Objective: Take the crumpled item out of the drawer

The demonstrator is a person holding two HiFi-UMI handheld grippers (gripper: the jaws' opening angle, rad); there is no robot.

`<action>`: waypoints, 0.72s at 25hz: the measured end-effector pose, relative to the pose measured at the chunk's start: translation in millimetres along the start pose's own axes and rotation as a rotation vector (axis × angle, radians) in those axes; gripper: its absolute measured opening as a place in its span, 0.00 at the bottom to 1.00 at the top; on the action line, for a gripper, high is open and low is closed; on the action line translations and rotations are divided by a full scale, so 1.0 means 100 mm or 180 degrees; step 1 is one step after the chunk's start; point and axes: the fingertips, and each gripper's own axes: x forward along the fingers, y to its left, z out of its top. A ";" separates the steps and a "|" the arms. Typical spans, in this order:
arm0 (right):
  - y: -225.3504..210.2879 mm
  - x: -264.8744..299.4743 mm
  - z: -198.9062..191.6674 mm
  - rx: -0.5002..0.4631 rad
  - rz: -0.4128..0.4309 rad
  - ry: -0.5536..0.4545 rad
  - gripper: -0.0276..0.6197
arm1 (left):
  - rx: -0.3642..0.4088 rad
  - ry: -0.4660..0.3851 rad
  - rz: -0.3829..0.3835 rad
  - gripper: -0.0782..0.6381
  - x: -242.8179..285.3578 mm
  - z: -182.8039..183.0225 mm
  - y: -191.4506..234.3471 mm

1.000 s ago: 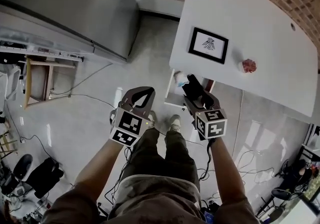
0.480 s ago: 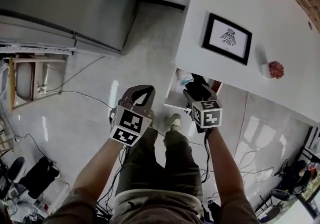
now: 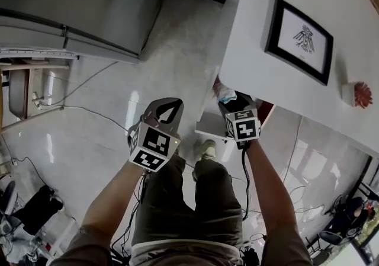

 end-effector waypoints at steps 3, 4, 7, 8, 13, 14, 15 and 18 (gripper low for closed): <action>-0.08 0.27 -0.08 0.0027 -0.0018 0.0030 0.56 | -0.0002 0.0037 -0.0004 0.11 0.17 -0.16 0.05; -0.11 0.35 -0.09 0.0044 -0.0026 0.0027 0.56 | -0.0004 0.0040 -0.0011 0.11 0.21 -0.20 0.05; -0.22 0.61 -0.17 0.0099 -0.0056 0.0060 0.58 | 0.0024 0.0049 -0.0040 0.11 0.35 -0.30 0.02; -0.25 0.68 -0.19 0.0106 -0.0068 0.0082 0.59 | 0.0047 0.0057 -0.0051 0.11 0.40 -0.34 0.01; -0.31 0.97 -0.31 0.0003 -0.0120 0.0254 0.62 | 0.0074 0.0105 -0.0067 0.11 0.56 -0.49 0.02; -0.32 1.01 -0.33 -0.0037 -0.0144 0.0289 0.62 | 0.0071 0.0116 -0.0065 0.11 0.57 -0.51 0.03; -0.32 1.04 -0.36 -0.0069 -0.0169 0.0307 0.61 | 0.0071 0.0125 -0.0062 0.11 0.57 -0.52 0.03; -0.35 1.03 -0.38 -0.0023 -0.0216 0.0313 0.50 | 0.0086 0.0134 -0.0055 0.11 0.54 -0.51 0.03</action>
